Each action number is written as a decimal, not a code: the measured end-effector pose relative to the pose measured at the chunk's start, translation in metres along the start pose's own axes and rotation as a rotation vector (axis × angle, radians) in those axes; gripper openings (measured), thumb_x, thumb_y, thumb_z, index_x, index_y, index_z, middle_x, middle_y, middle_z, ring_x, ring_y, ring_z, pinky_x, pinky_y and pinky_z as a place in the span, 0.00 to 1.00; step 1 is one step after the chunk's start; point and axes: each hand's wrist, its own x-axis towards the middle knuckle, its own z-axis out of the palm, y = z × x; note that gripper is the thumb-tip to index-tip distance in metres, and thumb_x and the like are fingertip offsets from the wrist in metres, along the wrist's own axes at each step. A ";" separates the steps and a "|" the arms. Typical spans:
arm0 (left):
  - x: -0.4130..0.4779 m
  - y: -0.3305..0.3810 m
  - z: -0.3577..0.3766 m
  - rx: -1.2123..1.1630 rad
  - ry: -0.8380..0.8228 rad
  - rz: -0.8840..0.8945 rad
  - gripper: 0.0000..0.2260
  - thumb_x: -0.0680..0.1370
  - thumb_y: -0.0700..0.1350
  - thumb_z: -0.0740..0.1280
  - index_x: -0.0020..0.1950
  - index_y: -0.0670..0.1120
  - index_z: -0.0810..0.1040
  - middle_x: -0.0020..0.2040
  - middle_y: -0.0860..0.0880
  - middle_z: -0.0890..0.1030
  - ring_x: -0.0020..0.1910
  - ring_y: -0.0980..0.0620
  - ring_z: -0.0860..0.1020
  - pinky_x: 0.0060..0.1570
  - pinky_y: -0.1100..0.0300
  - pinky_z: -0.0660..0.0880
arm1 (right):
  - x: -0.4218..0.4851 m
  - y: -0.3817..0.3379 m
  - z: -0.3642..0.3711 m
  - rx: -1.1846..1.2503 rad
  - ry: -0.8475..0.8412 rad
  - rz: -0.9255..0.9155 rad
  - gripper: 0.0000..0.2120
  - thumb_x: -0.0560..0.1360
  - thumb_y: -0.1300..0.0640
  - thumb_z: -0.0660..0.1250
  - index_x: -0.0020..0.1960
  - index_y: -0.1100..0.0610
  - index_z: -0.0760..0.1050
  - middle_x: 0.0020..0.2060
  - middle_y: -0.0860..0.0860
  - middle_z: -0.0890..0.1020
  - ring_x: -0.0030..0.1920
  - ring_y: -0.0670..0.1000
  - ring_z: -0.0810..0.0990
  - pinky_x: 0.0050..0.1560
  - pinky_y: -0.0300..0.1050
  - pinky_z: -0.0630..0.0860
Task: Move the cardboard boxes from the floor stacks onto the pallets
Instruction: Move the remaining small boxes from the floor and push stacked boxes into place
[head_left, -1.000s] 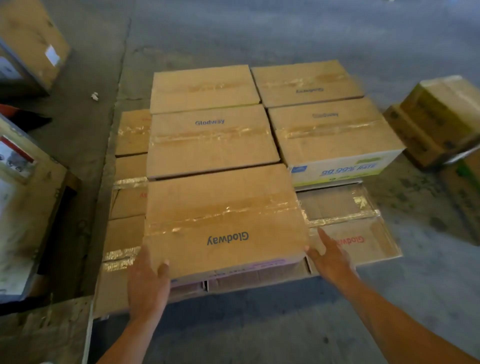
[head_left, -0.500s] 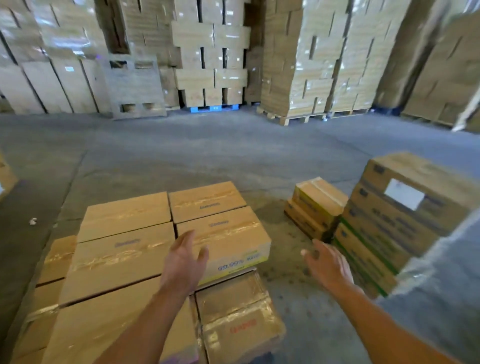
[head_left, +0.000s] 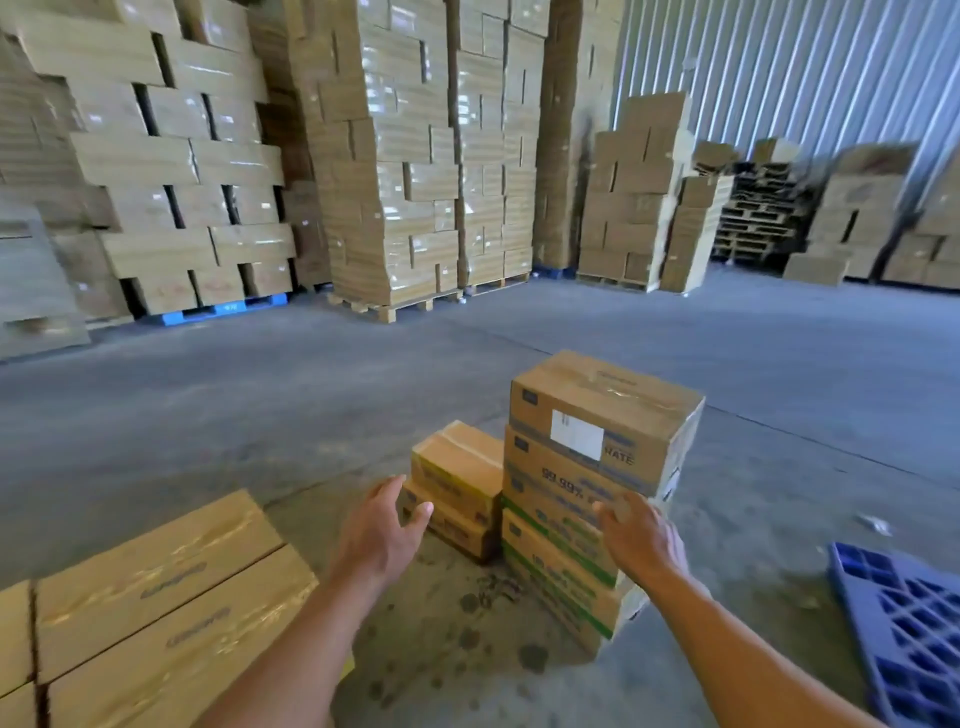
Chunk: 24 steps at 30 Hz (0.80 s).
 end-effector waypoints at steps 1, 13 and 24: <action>0.021 0.003 0.009 -0.008 -0.007 0.021 0.29 0.80 0.55 0.66 0.77 0.43 0.66 0.76 0.42 0.69 0.74 0.43 0.68 0.72 0.51 0.65 | 0.012 0.003 0.000 0.018 0.025 0.017 0.14 0.80 0.44 0.59 0.63 0.47 0.76 0.56 0.47 0.82 0.45 0.49 0.80 0.42 0.47 0.79; 0.251 0.047 0.105 0.017 -0.170 0.219 0.29 0.80 0.56 0.66 0.75 0.40 0.68 0.72 0.41 0.73 0.69 0.43 0.73 0.68 0.50 0.69 | 0.166 0.028 0.013 -0.007 0.135 0.360 0.25 0.83 0.42 0.59 0.75 0.53 0.66 0.69 0.57 0.75 0.68 0.58 0.74 0.66 0.54 0.70; 0.444 0.062 0.235 -0.011 -0.328 0.156 0.33 0.79 0.57 0.67 0.78 0.42 0.64 0.76 0.40 0.67 0.73 0.42 0.68 0.70 0.49 0.66 | 0.356 0.080 0.058 0.068 0.264 0.544 0.32 0.81 0.39 0.61 0.78 0.56 0.61 0.72 0.60 0.71 0.70 0.61 0.71 0.68 0.57 0.68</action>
